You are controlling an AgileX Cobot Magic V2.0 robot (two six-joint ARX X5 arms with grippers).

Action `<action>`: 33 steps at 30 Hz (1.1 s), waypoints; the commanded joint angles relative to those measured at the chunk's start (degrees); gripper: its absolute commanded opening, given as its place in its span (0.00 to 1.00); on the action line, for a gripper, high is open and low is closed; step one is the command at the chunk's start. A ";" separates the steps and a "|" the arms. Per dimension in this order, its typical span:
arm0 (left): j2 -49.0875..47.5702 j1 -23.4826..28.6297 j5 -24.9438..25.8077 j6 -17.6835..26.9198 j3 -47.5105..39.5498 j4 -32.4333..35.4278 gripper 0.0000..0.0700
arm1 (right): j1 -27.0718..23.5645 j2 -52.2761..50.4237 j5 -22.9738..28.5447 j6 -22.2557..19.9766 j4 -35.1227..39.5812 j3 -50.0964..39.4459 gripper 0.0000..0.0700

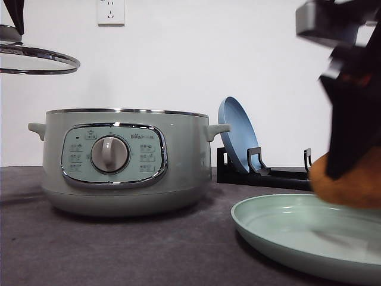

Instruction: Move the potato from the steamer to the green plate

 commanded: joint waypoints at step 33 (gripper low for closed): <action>-0.52 0.07 -0.07 -0.98 2.80 0.66 0.00 | -3.93 3.81 -4.17 3.65 5.86 2.48 0.77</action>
